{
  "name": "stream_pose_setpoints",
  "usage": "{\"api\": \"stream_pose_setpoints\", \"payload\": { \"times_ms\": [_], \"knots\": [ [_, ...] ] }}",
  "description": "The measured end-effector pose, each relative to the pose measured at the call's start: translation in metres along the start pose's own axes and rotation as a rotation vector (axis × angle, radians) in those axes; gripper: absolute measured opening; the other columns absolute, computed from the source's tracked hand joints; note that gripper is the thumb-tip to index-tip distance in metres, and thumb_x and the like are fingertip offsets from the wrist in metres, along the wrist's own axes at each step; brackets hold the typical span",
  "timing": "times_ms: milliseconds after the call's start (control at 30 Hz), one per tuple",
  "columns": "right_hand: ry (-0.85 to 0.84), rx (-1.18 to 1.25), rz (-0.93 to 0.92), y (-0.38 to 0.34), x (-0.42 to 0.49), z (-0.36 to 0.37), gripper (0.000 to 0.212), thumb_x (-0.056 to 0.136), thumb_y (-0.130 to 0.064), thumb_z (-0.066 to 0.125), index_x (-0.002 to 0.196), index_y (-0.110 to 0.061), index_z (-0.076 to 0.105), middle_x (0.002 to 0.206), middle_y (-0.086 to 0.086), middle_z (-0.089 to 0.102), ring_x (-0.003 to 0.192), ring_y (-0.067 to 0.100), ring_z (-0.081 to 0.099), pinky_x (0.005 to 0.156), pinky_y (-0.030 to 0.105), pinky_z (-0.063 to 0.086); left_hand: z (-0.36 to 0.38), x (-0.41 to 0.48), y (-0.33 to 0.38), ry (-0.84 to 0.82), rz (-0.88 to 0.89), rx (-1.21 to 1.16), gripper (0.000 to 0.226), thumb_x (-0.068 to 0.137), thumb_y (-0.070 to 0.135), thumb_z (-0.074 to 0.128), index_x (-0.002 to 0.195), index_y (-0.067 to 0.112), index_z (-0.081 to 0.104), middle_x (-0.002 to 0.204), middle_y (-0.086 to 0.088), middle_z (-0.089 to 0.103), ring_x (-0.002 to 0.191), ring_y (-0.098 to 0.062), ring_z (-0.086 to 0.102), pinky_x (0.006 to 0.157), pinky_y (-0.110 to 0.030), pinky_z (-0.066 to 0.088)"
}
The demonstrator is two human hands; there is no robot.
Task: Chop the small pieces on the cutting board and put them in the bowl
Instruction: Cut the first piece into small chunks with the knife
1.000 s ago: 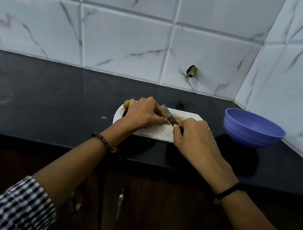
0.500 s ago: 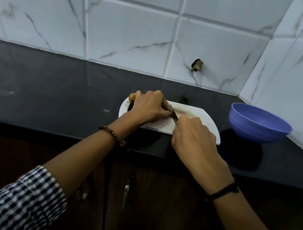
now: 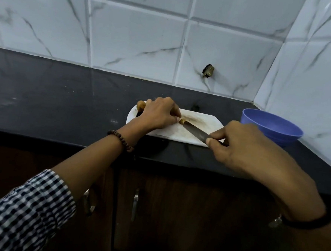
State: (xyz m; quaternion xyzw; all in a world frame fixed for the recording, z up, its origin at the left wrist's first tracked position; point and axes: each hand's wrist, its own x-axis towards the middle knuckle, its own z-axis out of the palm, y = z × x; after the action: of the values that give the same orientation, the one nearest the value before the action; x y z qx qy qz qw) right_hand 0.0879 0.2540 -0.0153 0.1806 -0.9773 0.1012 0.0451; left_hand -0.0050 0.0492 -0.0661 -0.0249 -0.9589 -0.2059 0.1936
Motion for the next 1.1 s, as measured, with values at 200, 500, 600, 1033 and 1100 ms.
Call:
{"api": "stream_pose_setpoints", "payload": {
  "times_ms": [200, 500, 600, 1033, 1100],
  "knots": [
    [0.080, 0.121, 0.034, 0.022, -0.001, -0.012, 0.032, 0.099, -0.040, 0.051, 0.125, -0.030, 0.066, 0.083, -0.001, 0.059, 0.058, 0.008, 0.056, 0.049, 0.024, 0.037, -0.005, 0.015, 0.003, -0.164, 0.247, -0.013, 0.032, 0.097, 0.009, 0.057, 0.122, 0.026, 0.068, 0.097, 0.008, 0.062, 0.089, -0.006, 0.053, 0.083, -0.019, 0.038],
    [0.081, 0.198, 0.053, 0.041, 0.006, -0.001, 0.029, 0.099, -0.035, 0.053, 0.121, -0.026, 0.069, 0.080, -0.005, 0.060, 0.051, 0.005, 0.050, 0.050, 0.022, 0.039, -0.015, 0.031, -0.002, -0.382, 0.244, -0.117, 0.018, 0.087, 0.017, 0.073, 0.104, 0.022, 0.076, 0.098, 0.010, 0.074, 0.093, -0.003, 0.066, 0.083, -0.013, 0.048],
    [0.069, 0.238, 0.058, 0.045, 0.014, 0.005, 0.029, 0.099, -0.035, 0.054, 0.123, -0.026, 0.068, 0.089, 0.002, 0.066, 0.054, 0.010, 0.055, 0.050, 0.022, 0.041, -0.015, 0.035, -0.001, -0.410, 0.197, -0.119, 0.016, 0.086, 0.019, 0.075, 0.102, 0.021, 0.077, 0.094, 0.006, 0.075, 0.091, -0.009, 0.068, 0.084, -0.023, 0.055],
    [0.208, 0.513, 0.067, 0.032, 0.050, 0.046, 0.027, 0.097, -0.035, 0.052, 0.111, -0.022, 0.070, 0.072, 0.008, 0.071, 0.035, 0.008, 0.055, 0.038, 0.018, 0.041, 0.016, 0.027, 0.002, -0.103, -0.055, -0.288, 0.014, 0.084, 0.027, 0.077, 0.096, 0.020, 0.080, 0.087, 0.005, 0.075, 0.089, -0.009, 0.066, 0.082, -0.030, 0.055],
    [0.196, 0.528, 0.071, 0.027, 0.053, 0.048, 0.025, 0.097, -0.034, 0.052, 0.110, -0.021, 0.070, 0.068, 0.007, 0.071, 0.035, 0.008, 0.055, 0.038, 0.018, 0.042, 0.016, 0.025, 0.003, -0.082, -0.052, -0.301, 0.012, 0.083, 0.024, 0.077, 0.094, 0.021, 0.081, 0.083, 0.008, 0.075, 0.086, -0.006, 0.065, 0.081, -0.029, 0.055]
  ]
}}
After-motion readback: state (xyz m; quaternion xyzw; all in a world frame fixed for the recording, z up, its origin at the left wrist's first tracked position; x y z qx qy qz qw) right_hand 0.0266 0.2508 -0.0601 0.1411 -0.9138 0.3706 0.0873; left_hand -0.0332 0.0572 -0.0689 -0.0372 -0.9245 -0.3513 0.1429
